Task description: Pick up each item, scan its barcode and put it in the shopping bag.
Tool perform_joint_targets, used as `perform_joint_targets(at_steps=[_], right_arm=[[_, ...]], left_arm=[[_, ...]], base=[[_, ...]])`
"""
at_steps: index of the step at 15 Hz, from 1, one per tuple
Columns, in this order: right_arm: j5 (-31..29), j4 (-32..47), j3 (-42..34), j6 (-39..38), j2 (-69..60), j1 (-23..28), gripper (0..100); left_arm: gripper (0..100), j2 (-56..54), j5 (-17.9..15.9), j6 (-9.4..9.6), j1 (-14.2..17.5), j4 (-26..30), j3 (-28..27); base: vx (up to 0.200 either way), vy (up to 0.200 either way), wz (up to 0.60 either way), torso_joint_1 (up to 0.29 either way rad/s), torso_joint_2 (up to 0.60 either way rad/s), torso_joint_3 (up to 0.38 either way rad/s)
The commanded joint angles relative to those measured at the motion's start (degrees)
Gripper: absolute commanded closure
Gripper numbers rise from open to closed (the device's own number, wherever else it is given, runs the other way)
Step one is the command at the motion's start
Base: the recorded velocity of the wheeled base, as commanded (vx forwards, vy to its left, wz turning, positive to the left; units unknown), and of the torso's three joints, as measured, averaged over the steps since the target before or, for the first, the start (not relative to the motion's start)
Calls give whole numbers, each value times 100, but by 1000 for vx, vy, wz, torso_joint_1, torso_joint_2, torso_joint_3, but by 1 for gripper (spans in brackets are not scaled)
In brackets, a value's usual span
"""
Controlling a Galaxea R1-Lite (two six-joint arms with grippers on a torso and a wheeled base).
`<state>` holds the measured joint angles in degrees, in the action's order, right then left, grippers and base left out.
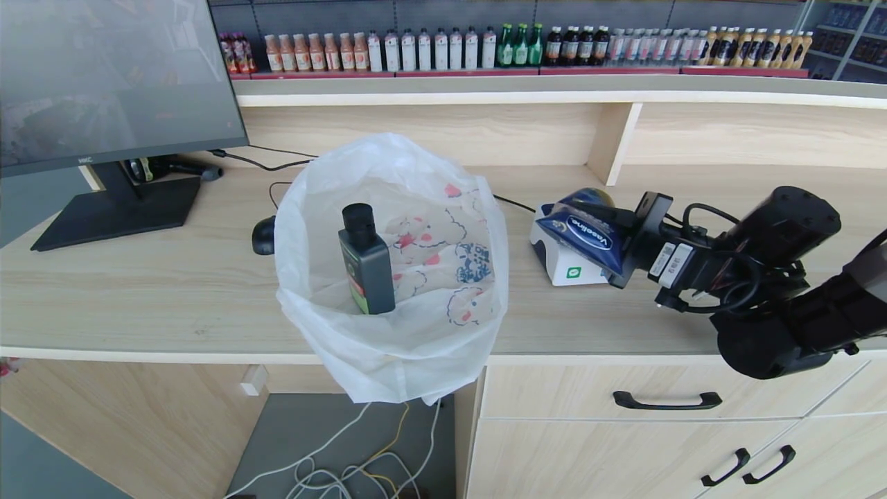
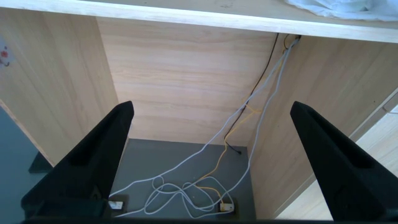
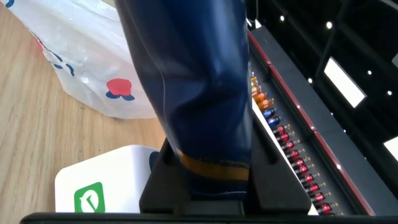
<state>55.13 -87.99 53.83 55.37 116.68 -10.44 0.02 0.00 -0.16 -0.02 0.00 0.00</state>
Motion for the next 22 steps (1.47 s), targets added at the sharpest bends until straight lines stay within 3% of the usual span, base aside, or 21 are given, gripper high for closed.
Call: perform_joint_targets(at_steps=[1, 16, 22], right_arm=[[7, 1, 13, 0, 31, -11, 100], [-169, 10, -92, -202, -128, -20, 100], [-1092, -25, -330, -1301, -699, -292, 100]], left_arm=[[0, -2, 0, -2, -6, 0, 0], [0, -2, 0, -2, 2, 0, 0], [0, -2, 0, -2, 2, 0, 0]], base=[[0, 0, 0, 0, 0, 0], [0, 0, 0, 0, 0, 0], [0, 0, 0, 0, 0, 0]])
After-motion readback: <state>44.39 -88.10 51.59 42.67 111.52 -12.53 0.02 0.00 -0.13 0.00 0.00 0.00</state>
